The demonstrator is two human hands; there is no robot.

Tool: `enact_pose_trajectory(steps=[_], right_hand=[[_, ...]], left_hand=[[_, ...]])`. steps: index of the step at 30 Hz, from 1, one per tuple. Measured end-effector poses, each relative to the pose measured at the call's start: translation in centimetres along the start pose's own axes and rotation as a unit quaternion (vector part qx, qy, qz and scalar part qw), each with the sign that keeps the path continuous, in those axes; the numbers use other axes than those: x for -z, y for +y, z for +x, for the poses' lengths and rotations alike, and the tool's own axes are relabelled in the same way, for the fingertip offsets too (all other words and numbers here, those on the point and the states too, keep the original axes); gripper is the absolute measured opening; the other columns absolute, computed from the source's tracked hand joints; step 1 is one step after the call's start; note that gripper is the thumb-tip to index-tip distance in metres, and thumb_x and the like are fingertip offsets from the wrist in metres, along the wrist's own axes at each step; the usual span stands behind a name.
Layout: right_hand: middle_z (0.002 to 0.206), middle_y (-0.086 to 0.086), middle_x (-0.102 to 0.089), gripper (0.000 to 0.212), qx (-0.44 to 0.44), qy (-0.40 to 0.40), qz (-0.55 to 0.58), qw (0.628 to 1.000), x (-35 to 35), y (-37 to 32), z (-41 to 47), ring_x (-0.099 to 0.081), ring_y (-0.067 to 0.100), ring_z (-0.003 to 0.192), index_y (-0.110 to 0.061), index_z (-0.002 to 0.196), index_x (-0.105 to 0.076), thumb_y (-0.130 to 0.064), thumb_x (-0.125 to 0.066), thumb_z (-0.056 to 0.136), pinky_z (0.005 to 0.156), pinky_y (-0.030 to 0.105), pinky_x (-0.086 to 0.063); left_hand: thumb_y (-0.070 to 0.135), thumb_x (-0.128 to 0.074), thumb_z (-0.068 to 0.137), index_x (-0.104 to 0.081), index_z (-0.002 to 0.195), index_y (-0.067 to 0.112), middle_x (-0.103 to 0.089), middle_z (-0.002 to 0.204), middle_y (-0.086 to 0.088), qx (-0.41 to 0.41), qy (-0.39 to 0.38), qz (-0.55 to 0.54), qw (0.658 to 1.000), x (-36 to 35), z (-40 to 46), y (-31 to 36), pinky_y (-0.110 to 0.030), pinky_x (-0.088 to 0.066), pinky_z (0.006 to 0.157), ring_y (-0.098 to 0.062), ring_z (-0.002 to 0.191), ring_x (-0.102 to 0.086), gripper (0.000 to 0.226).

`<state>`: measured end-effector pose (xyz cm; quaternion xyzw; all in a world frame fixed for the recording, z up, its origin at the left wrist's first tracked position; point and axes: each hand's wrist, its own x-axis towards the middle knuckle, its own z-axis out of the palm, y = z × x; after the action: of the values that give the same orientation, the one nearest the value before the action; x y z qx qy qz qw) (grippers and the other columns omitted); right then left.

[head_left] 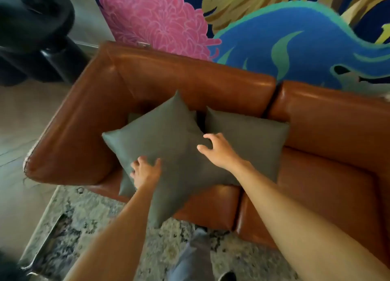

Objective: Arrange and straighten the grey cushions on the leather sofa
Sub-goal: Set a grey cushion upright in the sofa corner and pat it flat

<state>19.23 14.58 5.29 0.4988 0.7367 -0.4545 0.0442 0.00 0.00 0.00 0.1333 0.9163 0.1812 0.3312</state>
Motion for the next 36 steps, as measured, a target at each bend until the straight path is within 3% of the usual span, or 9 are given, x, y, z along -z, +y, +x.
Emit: enact_pose_trajectory(steps=[5, 10, 14, 17, 20, 23, 27, 31, 36], right_hand=[[0.168, 0.006, -0.023, 0.076, -0.042, -0.039, -0.023, 0.998, -2.6, -1.2, 5.1, -0.03, 0.03, 0.154, -0.02, 0.165, -0.03, -0.053, -0.057, 0.102, 0.121, 0.052, -0.035], [0.175, 0.004, -0.008, 0.09, -0.097, -0.079, -0.011, 0.992, -3.9, -0.4, 9.5, -0.02, 0.032, 0.159, -0.022, 0.17, -0.011, -0.059, -0.055, 0.101, 0.125, 0.053, -0.028], [0.176, 0.002, -0.003, 0.101, -0.135, -0.107, 0.011, 0.985, -4.6, 0.9, 11.2, -0.022, 0.03, 0.16, -0.024, 0.171, -0.005, -0.063, -0.06, 0.096, 0.126, 0.05, -0.028], [0.176, -0.002, -0.012, 0.11, -0.16, -0.109, 0.031, 0.981, -5.2, 1.8, 11.9, -0.028, 0.028, 0.158, -0.03, 0.171, -0.008, -0.066, -0.068, 0.085, 0.125, 0.05, -0.03], [0.174, -0.003, -0.024, 0.112, -0.175, -0.112, 0.087, 0.974, -4.7, 2.0, 11.8, -0.031, 0.025, 0.158, -0.03, 0.17, -0.012, -0.058, -0.076, 0.083, 0.126, 0.045, -0.031], [0.171, -0.004, -0.032, 0.114, -0.191, -0.126, 0.153, 0.961, -3.4, 3.0, 10.9, -0.035, 0.023, 0.155, -0.03, 0.17, -0.012, -0.056, -0.081, 0.083, 0.125, 0.041, -0.032], [0.164, -0.01, -0.045, 0.114, -0.2, -0.106, 0.217, 0.95, -0.9, 5.4, 7.9, -0.043, 0.018, 0.15, -0.031, 0.166, -0.03, -0.065, -0.086, 0.072, 0.116, 0.035, -0.035], [0.154, -0.013, -0.054, 0.094, -0.203, -0.039, 0.283, 0.937, 3.1, 8.5, 3.3, -0.049, 0.012, 0.14, -0.029, 0.158, -0.045, -0.058, -0.085, 0.078, 0.102, 0.029, -0.032], [0.15, -0.014, -0.056, 0.102, -0.223, 0.023, 0.357, 0.907, 7.7, 12.9, -1.3, -0.047, 0.016, 0.145, -0.029, 0.156, -0.044, -0.064, -0.088, 0.071, 0.102, 0.035, -0.032]], left_hand=[[0.062, -0.071, 0.084, -0.02, 0.161, 0.021, -0.025, 0.162, -0.017, 0.112, -0.035, -0.067, 0.991, 0.3, 4.1, -3.4, -0.055, -0.036, 0.114, -0.046, 0.143, -0.036, 0.101], [0.066, -0.085, 0.066, -0.017, 0.162, 0.023, -0.033, 0.162, -0.016, 0.147, -0.03, -0.13, 0.98, -0.8, 7.4, -5.8, -0.056, -0.037, 0.116, -0.041, 0.146, -0.035, 0.125], [0.071, -0.092, 0.037, -0.015, 0.162, 0.027, -0.042, 0.158, -0.011, 0.164, -0.048, -0.217, 0.961, -0.9, 8.7, -6.9, -0.055, -0.042, 0.113, -0.037, 0.141, -0.045, 0.153], [0.041, -0.099, 0.06, -0.011, 0.162, 0.027, -0.047, 0.152, -0.009, 0.161, -0.08, -0.285, 0.942, -0.9, 8.9, -7.3, -0.052, -0.048, 0.106, -0.035, 0.134, -0.052, 0.135], [0.038, -0.1, 0.055, -0.026, 0.157, 0.028, -0.058, 0.143, -0.005, 0.134, -0.109, -0.287, 0.942, -0.6, 8.4, -7.5, -0.054, -0.052, 0.102, -0.031, 0.124, -0.06, 0.127], [0.031, -0.099, 0.061, -0.035, 0.153, 0.028, -0.062, 0.132, 0.0, 0.09, -0.105, -0.278, 0.95, -0.3, 7.2, -6.8, -0.045, -0.054, 0.098, -0.026, 0.118, -0.063, 0.113], [0.035, -0.1, 0.06, -0.033, 0.154, 0.03, -0.062, 0.132, 0.003, 0.023, -0.124, -0.225, 0.966, -0.7, 5.4, -3.7, -0.052, -0.054, 0.101, -0.025, 0.117, -0.064, 0.116], [0.038, -0.099, 0.06, -0.03, 0.155, 0.032, -0.062, 0.131, 0.005, -0.043, -0.159, -0.185, 0.969, -2.6, 2.7, 1.1, -0.05, -0.054, 0.101, -0.023, 0.118, -0.063, 0.118], [0.049, -0.098, 0.051, -0.03, 0.154, 0.036, -0.062, 0.134, 0.005, -0.09, -0.182, -0.142, 0.969, -6.1, -0.9, 6.4, -0.052, -0.053, 0.103, -0.024, 0.119, -0.063, 0.125]])
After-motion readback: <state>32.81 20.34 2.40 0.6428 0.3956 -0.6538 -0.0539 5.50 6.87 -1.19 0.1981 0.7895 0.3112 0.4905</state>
